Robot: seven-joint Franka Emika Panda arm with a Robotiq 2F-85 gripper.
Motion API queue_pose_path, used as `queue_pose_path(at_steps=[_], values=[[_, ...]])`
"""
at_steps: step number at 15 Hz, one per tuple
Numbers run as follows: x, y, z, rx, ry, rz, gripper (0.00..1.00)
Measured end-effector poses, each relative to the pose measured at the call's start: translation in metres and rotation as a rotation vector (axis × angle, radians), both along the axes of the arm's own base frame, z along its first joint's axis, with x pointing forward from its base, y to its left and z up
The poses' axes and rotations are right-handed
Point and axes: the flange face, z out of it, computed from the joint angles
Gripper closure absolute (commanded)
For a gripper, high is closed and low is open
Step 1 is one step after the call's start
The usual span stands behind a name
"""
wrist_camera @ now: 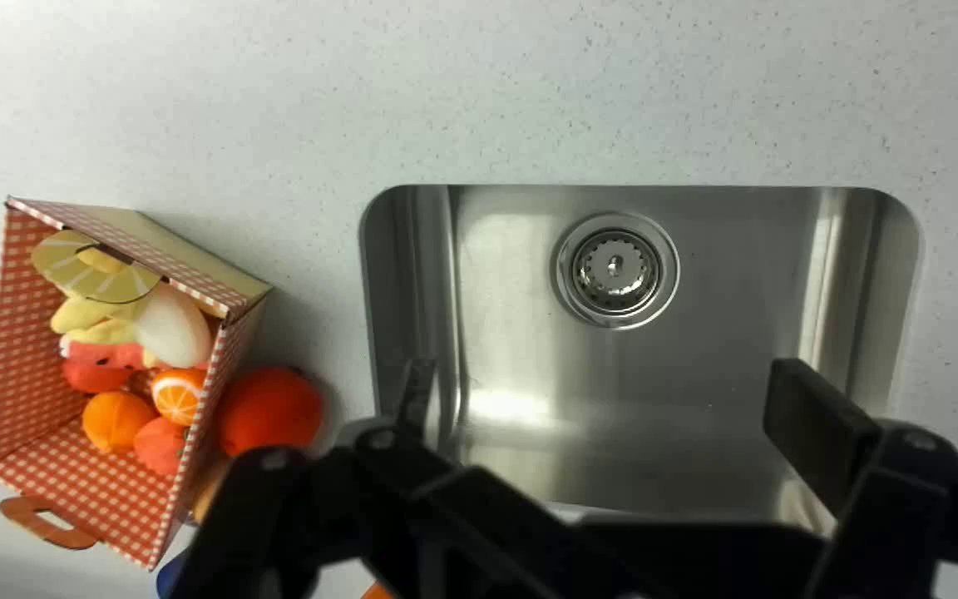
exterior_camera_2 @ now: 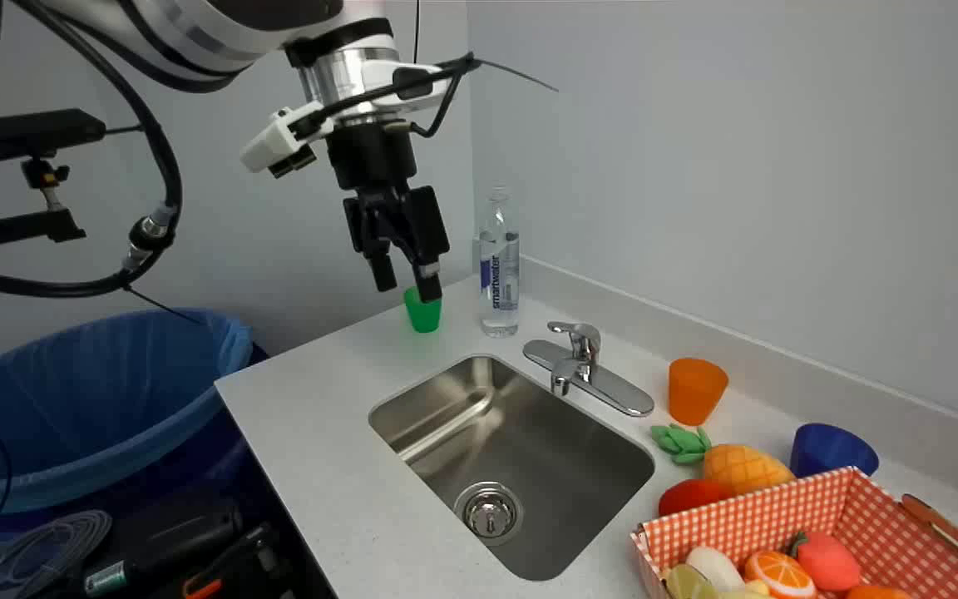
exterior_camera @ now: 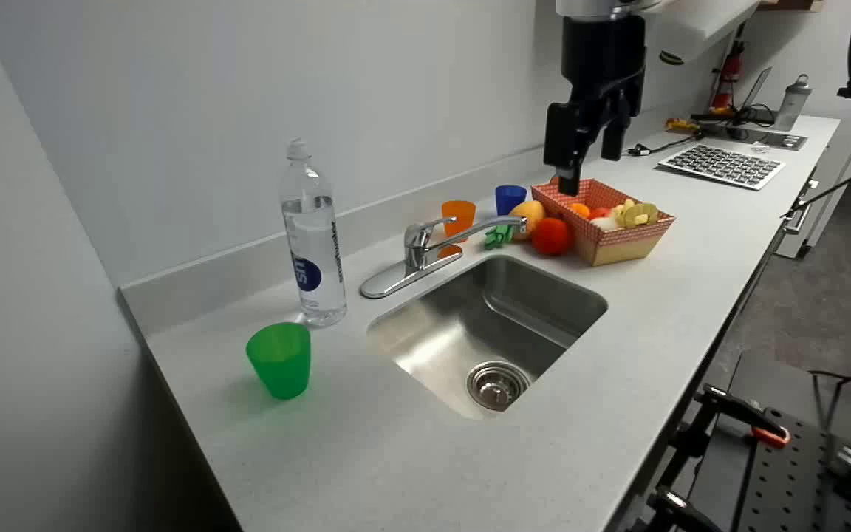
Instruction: Put the pineapple in the basket
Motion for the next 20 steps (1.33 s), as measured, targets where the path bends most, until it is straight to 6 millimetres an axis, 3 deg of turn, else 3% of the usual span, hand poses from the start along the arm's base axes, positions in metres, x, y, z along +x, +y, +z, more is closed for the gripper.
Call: queue_pose_path(at_steps=[20], values=[[0.0022,-0.0065,-0.0067,0.009,0.014,-0.019,0.00]])
